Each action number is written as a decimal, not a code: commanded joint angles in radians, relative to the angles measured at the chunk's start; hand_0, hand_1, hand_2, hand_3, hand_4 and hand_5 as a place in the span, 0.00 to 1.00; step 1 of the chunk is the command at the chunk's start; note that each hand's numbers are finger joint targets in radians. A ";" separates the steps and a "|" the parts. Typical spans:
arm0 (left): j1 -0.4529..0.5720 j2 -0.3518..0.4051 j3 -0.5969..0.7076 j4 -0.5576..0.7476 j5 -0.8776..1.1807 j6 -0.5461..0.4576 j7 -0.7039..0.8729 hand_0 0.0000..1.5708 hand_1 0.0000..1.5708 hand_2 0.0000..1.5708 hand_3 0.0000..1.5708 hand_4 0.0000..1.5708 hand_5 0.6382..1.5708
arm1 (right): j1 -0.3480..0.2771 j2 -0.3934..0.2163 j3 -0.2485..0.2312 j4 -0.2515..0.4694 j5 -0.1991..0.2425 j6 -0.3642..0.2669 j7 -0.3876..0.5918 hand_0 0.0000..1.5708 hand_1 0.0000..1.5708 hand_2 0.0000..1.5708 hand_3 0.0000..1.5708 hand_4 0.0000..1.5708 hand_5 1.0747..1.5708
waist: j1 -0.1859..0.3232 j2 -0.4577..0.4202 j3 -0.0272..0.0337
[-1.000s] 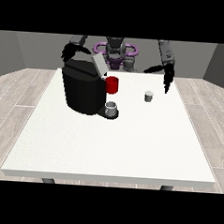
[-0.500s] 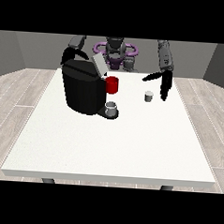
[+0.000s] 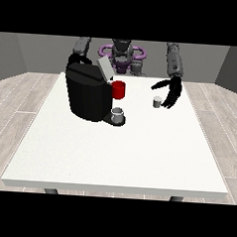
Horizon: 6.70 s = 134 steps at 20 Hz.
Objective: Insert the coffee pod into the coffee machine and close the lid
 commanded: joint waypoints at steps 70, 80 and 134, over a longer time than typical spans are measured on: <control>-0.644 0.111 0.036 0.124 -0.306 -0.045 0.024 0.80 0.80 0.84 0.79 0.32 1.00 | -0.132 -0.012 0.005 0.087 -0.053 0.028 -0.027 0.00 0.00 0.00 0.00 0.32 1.00 | -0.179 0.056 0.0005; -0.622 0.083 0.037 0.160 -0.318 -0.034 0.002 0.83 0.83 0.84 0.78 0.32 1.00 | -0.136 -0.010 0.005 0.040 -0.031 -0.011 0.009 0.00 0.00 0.00 0.00 0.33 1.00 | -0.183 0.065 0.0001; -0.624 0.071 -0.030 0.184 -0.459 -0.064 -0.048 0.00 0.00 0.00 0.00 0.00 1.00 | -0.148 -0.026 -0.040 0.039 -0.069 0.003 -0.005 0.00 0.00 0.00 0.00 0.26 1.00 | -0.182 0.102 0.0002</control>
